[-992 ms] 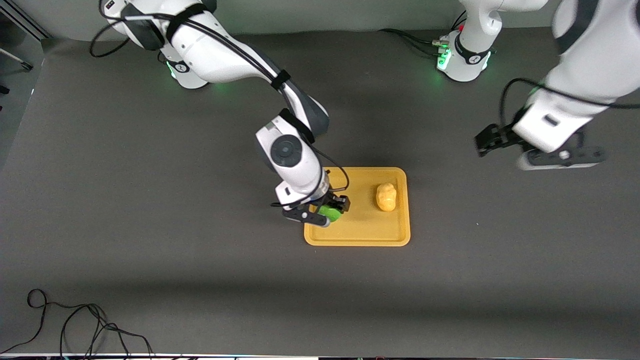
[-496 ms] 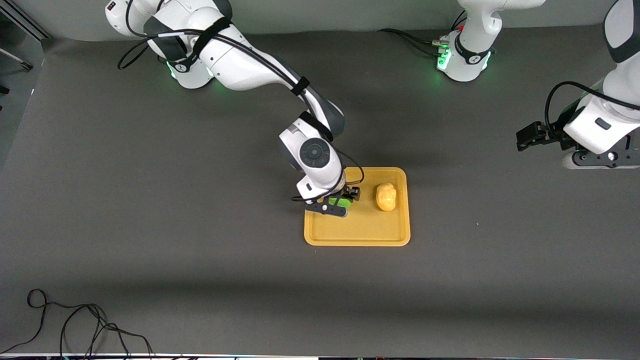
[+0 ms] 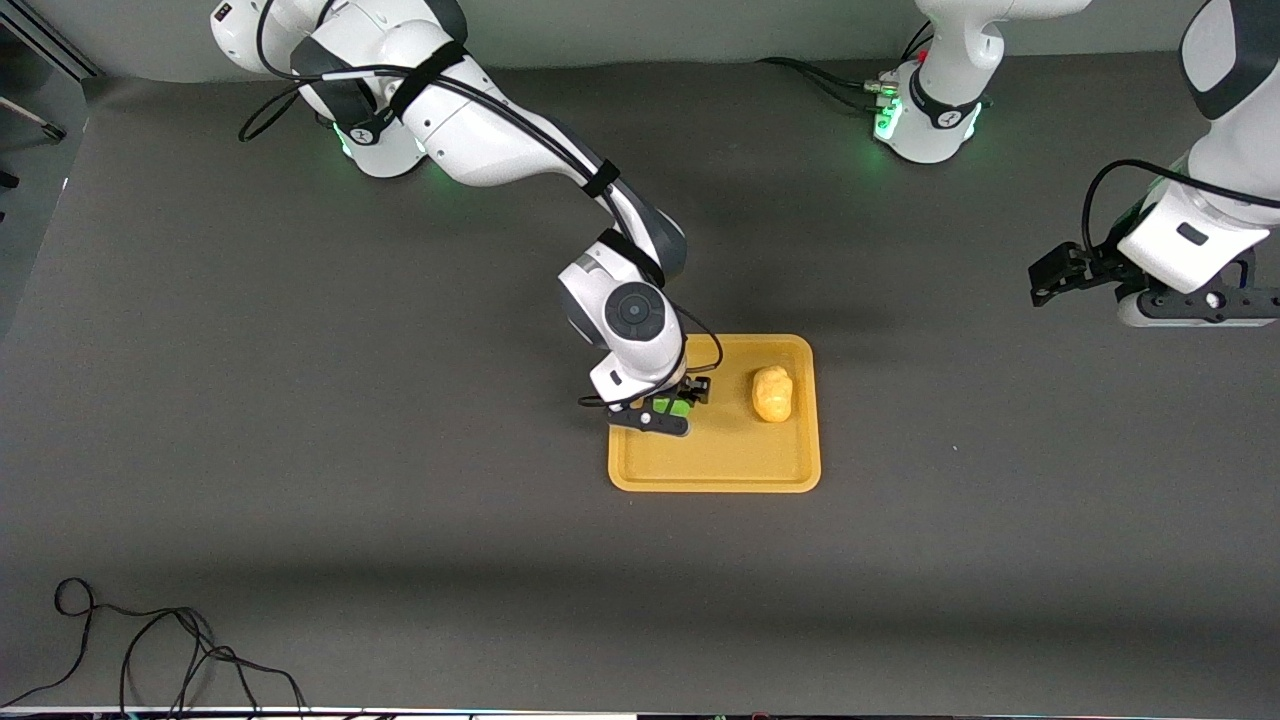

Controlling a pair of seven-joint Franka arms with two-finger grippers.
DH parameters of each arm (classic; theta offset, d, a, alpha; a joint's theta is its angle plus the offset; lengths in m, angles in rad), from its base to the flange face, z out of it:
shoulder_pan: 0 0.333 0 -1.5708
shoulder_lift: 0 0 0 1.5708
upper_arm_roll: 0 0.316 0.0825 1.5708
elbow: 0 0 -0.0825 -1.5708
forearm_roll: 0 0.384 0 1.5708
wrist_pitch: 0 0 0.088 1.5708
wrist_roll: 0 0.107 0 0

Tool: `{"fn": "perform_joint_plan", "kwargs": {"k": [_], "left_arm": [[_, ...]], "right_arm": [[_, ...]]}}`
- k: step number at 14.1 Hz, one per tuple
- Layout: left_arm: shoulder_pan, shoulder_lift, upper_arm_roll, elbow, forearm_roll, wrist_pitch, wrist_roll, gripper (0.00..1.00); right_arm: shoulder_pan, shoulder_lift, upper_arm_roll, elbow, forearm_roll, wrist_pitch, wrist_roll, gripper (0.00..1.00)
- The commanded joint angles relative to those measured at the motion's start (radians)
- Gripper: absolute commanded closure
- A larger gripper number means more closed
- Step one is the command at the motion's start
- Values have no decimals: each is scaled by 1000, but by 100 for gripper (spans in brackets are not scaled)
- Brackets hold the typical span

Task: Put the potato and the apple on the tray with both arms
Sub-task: 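Release the apple on the tray beside the potato with the right gripper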

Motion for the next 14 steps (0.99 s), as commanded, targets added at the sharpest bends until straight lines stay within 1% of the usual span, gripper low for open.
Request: {"fn": "perform_joint_plan", "kwargs": {"k": [1, 2, 3, 4, 5, 7, 8, 9, 11, 14], "left_arm": [[8, -41, -11, -19, 14, -5, 13, 0], [8, -44, -10, 11, 14, -50, 13, 0], [8, -44, -11, 48, 15, -93, 13, 0], [8, -42, -11, 77, 14, -123, 13, 0], [8, -42, -11, 85, 12, -131, 13, 0], [7, -45, -11, 84, 11, -138, 13, 0], [8, -51, -11, 84, 11, -155, 14, 0], [10, -60, -10, 79, 11, -160, 19, 0], [21, -62, 10, 81, 1, -157, 33, 0], [21, -61, 10, 64, 1, -137, 33, 0]], "right_arm": [[-3, 10, -2, 31, -9, -7, 79, 13], [-5, 4, -2, 32, -11, -7, 69, 2], [-8, -2, -5, 35, -11, -7, 63, 0], [-26, -8, -4, 38, -11, -9, 62, 0], [-39, -27, -4, 38, -9, -12, 62, 0], [-53, -74, -4, 32, -16, -18, 59, 0], [-59, -114, -4, 17, -20, -29, 56, 0], [-62, -149, -5, 11, -20, -65, 24, 0], [-103, -227, -12, 3, -19, -137, -89, 0], [-209, -379, -13, -63, -17, -271, -285, 0]]}}
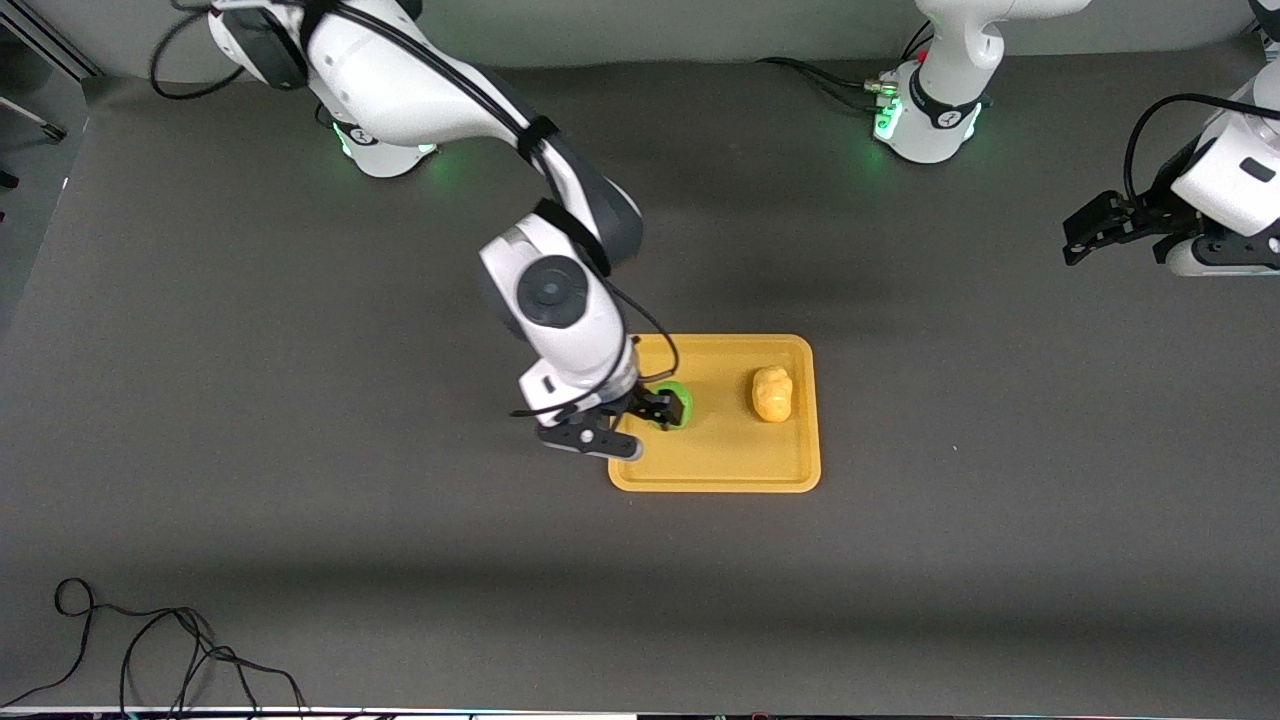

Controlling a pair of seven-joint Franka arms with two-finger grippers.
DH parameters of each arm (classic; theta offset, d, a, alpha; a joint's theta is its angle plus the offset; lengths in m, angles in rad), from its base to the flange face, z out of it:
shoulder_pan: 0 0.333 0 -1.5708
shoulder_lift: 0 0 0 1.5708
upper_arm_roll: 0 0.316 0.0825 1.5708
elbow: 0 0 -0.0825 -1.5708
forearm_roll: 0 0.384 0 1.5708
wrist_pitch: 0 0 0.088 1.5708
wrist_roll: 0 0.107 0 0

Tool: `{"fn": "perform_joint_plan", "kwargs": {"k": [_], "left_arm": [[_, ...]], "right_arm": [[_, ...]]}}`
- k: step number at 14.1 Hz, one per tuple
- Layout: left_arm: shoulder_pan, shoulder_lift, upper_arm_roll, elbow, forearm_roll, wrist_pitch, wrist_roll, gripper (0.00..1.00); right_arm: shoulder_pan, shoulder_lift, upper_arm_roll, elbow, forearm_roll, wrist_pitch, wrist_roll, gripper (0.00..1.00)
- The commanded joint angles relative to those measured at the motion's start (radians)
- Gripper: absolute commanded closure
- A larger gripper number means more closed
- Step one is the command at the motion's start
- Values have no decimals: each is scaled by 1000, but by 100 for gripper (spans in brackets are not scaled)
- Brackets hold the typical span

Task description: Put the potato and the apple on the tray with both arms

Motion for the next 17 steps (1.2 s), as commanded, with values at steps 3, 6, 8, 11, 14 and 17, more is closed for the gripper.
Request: {"fn": "perform_joint_plan", "kwargs": {"k": [3, 6, 8, 11, 14, 17], "left_arm": [[9, -16, -4, -37, 3, 11, 37, 0], [10, -16, -2, -35, 3, 11, 37, 0], [9, -17, -2, -35, 3, 11, 37, 0], [10, -26, -2, -35, 3, 8, 37, 0], [10, -26, -2, -37, 3, 20, 37, 0], [10, -23, 2, -38, 3, 26, 37, 0]], "right_arm": [[-157, -230, 8, -115, 2, -257, -247, 0], [-197, -327, -46, -122, -9, -379, -381, 0], [-197, -380, -103, -134, -10, -429, -447, 0], [-305, -566, -53, -289, -35, -425, -492, 0], [-561, -672, 163, -312, -128, -515, -498, 0], [-711, -747, 259, -317, -139, -535, -507, 0]]}}
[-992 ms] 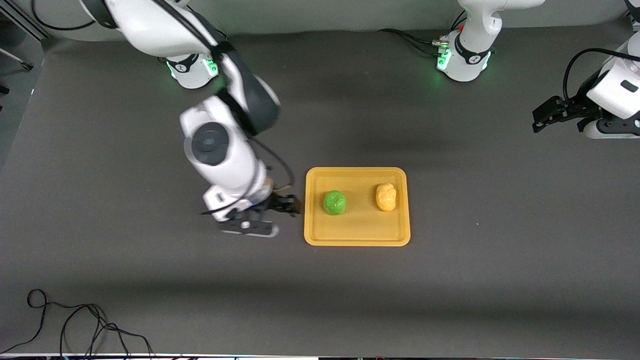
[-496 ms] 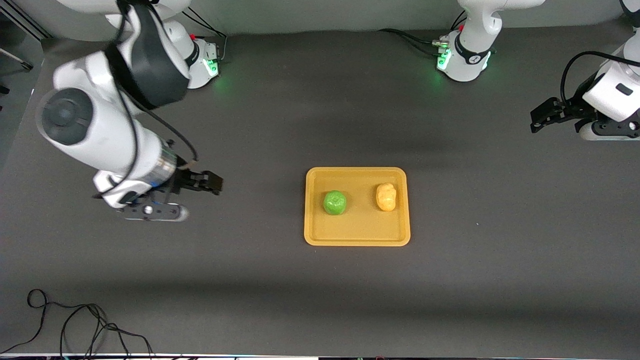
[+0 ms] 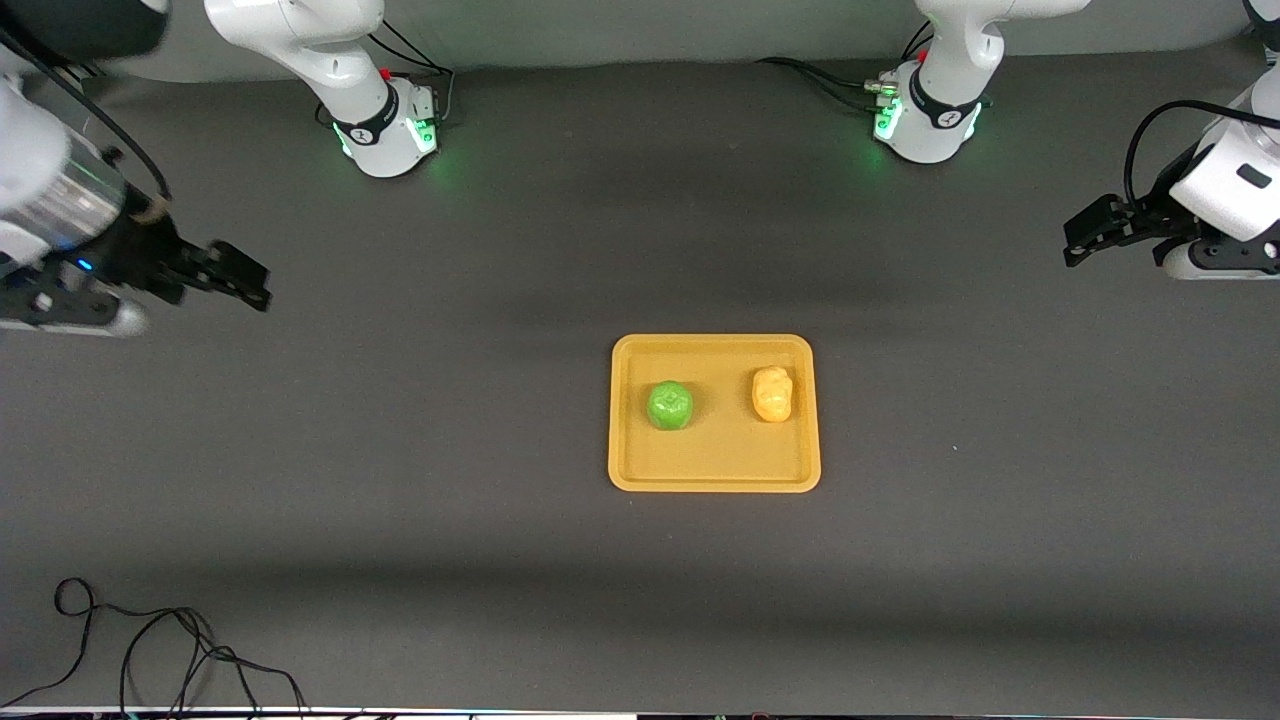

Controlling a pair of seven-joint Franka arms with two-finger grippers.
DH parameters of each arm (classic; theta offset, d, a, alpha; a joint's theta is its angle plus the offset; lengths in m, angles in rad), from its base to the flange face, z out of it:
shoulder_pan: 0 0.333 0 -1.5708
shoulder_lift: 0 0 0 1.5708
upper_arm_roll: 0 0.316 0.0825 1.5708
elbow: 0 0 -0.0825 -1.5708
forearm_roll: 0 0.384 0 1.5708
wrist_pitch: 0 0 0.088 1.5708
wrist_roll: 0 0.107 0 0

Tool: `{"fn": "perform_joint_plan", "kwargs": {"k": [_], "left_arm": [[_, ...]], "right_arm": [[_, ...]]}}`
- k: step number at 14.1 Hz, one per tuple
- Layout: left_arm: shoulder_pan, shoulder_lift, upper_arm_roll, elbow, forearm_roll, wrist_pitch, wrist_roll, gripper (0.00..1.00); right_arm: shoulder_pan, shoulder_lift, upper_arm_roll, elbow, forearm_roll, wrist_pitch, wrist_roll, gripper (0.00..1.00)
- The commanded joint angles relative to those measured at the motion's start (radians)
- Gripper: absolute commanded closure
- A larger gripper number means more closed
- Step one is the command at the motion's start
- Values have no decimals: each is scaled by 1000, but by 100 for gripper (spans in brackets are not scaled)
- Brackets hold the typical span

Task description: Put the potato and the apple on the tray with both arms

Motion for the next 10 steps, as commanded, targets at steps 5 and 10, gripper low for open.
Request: {"fn": "perform_joint_plan", "kwargs": {"k": [5, 10], "left_arm": [[6, -21, 3, -16, 3, 15, 17, 0], [6, -21, 3, -23, 4, 24, 17, 0]], "right_arm": [[-40, -87, -54, -90, 75, -13, -98, 0], [-29, -102, -74, -153, 65, 56, -98, 0]]}}
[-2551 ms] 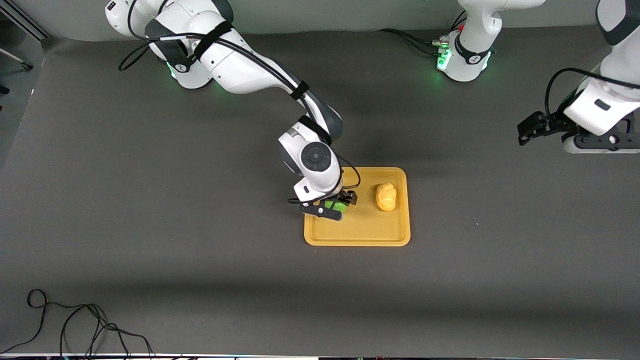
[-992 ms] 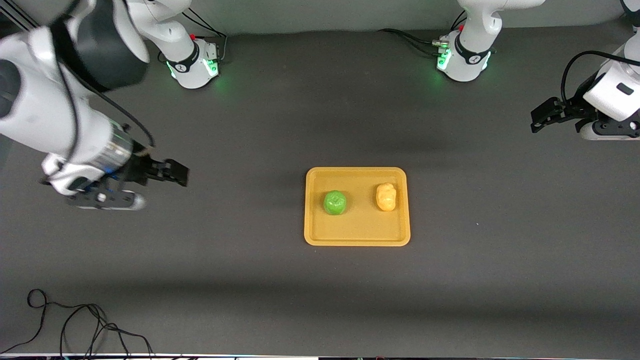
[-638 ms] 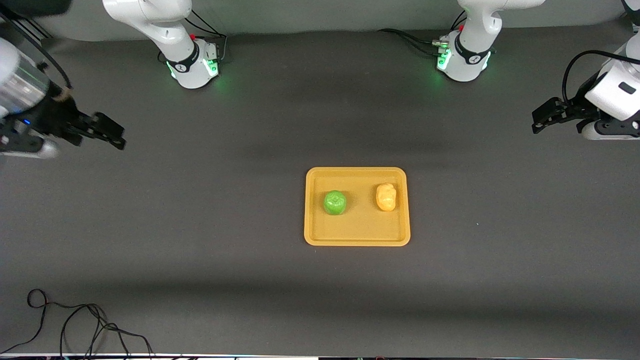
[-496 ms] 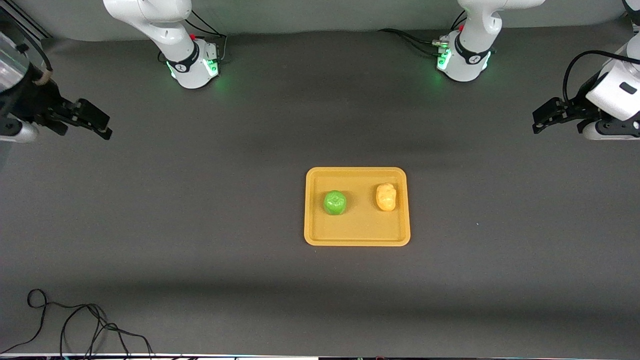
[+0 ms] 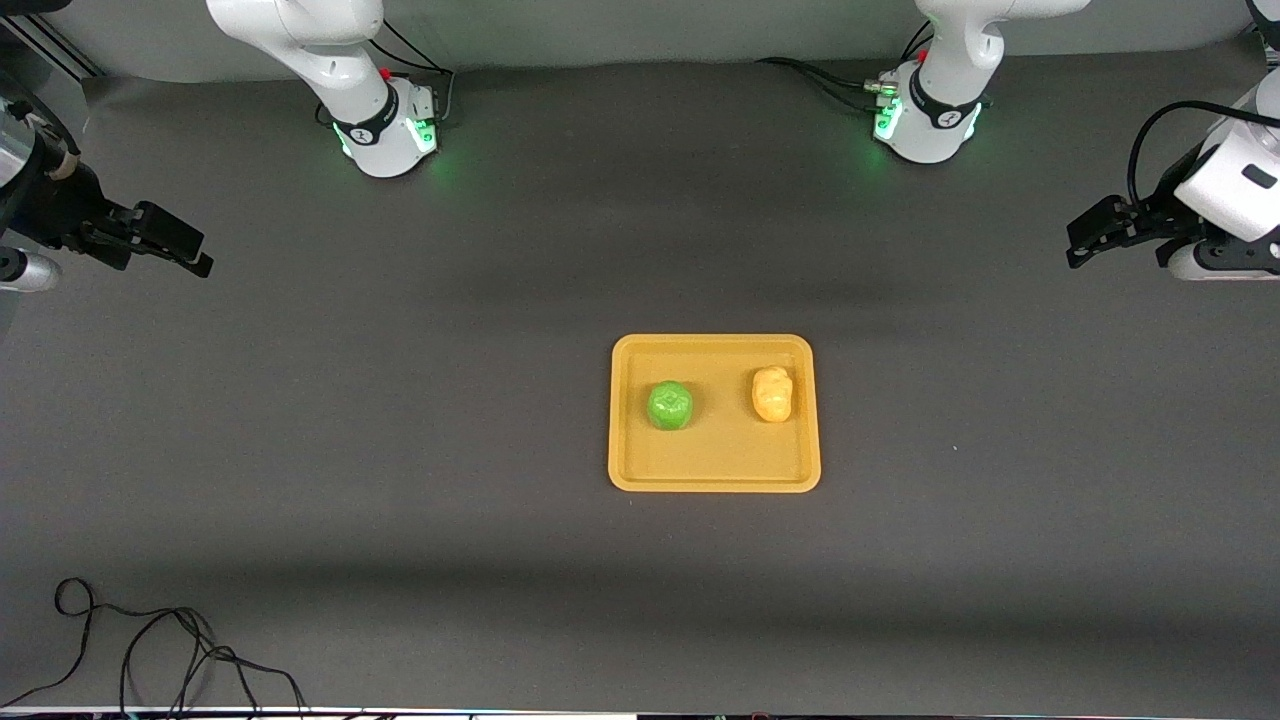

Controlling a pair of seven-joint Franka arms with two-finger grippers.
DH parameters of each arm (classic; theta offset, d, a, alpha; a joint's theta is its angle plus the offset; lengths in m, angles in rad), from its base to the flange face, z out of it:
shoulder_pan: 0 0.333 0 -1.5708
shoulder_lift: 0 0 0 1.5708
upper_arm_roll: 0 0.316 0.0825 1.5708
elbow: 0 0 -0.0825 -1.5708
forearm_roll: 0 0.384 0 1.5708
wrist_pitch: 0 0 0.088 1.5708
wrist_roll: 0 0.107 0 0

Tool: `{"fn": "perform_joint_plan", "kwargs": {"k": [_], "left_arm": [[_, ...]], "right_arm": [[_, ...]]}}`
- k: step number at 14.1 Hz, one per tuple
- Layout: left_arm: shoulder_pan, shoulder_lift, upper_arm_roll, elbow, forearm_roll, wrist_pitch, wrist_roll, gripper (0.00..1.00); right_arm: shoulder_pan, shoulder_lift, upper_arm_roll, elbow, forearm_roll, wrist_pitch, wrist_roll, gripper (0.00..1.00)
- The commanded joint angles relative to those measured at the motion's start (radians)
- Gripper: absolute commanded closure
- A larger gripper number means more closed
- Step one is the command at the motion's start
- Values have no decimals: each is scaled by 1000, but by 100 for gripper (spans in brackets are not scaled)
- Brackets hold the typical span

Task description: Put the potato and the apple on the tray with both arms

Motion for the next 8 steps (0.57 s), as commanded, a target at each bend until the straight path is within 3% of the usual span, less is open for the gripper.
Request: {"fn": "perform_joint_plan", "kwargs": {"k": [1, 8], "left_arm": [[4, -21, 0, -22, 4, 19, 17, 0], [4, -22, 0, -25, 4, 19, 17, 0]], "right_arm": [[19, -34, -17, -59, -10, 61, -19, 0], [16, -29, -18, -70, -9, 81, -66, 0]]}}
